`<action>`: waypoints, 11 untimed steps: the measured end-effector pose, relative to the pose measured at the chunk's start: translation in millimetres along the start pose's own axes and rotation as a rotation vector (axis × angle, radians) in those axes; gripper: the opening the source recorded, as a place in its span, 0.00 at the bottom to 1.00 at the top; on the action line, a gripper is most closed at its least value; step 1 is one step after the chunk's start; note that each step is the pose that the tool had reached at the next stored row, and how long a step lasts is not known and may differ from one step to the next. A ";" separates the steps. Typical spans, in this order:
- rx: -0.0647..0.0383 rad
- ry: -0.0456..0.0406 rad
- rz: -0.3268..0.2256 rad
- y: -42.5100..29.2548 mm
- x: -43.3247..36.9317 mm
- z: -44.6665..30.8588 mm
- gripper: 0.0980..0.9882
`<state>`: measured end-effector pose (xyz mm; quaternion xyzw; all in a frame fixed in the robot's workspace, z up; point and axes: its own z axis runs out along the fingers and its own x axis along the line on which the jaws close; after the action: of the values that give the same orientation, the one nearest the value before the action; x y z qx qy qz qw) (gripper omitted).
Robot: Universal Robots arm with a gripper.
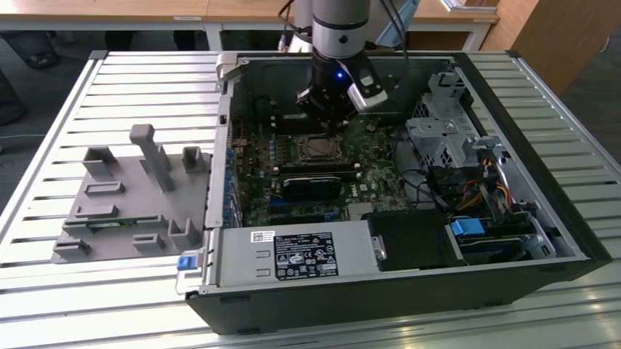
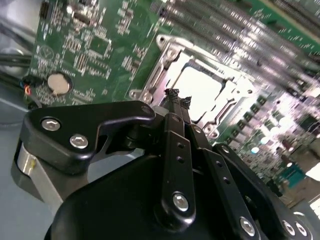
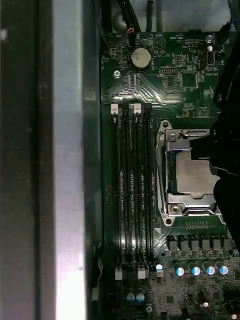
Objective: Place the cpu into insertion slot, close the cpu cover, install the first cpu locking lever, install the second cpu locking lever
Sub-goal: 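Install the second cpu locking lever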
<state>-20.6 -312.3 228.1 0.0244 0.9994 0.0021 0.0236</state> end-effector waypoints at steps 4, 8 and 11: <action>0.000 0.0000 0.000 -8.4 -0.4 0.0 0.01; 0.000 0.0019 0.000 -10.1 -0.9 -6.7 0.01; -0.002 0.0057 0.000 -12.2 -1.3 -10.3 0.01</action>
<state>-20.3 -324.6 238.4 0.0245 0.9995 0.0030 0.0208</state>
